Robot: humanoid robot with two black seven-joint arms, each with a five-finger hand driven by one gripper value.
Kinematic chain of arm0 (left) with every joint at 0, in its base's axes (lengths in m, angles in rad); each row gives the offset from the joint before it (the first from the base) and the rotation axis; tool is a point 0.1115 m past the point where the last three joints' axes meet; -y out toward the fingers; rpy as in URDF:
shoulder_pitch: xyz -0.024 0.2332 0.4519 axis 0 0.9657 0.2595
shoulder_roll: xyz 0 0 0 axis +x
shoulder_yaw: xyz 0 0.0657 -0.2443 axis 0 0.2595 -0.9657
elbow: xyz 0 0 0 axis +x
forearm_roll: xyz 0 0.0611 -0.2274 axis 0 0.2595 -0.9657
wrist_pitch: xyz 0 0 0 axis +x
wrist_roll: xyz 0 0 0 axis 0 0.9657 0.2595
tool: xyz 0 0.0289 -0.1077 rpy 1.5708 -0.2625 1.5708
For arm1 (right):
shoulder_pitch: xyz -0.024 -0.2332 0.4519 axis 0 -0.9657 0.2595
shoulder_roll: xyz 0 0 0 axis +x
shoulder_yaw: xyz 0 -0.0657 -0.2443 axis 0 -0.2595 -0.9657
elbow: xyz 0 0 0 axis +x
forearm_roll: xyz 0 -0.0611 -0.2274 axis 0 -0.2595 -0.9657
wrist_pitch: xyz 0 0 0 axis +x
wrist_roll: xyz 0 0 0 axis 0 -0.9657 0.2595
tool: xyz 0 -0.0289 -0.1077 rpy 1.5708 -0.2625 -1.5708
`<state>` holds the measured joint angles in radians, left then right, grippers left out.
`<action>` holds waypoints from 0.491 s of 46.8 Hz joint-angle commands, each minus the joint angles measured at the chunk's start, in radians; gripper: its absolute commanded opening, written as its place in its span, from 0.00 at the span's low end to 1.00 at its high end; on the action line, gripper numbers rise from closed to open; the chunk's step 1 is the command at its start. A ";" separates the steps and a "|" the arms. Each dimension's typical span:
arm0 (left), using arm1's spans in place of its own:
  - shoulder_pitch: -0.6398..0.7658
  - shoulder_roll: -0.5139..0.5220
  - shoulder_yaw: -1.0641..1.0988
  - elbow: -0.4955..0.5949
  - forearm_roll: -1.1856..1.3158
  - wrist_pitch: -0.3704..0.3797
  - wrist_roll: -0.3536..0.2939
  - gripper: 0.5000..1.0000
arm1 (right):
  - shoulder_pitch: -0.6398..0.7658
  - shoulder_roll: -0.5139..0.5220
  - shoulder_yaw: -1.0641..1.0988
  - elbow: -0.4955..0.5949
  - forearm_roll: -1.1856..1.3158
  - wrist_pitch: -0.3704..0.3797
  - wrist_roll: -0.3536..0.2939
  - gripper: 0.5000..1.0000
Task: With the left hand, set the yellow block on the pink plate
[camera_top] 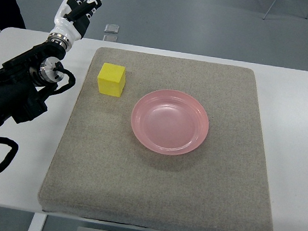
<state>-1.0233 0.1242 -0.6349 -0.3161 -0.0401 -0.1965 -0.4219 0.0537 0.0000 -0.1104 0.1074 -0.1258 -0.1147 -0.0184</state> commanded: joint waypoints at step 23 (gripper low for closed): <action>0.009 -0.009 -0.008 -0.001 -0.009 0.000 -0.012 0.98 | 0.000 0.000 0.000 0.000 0.000 0.000 0.000 0.85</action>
<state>-1.0124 0.1136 -0.6488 -0.3172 -0.0511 -0.1969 -0.4343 0.0536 0.0000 -0.1105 0.1074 -0.1258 -0.1147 -0.0184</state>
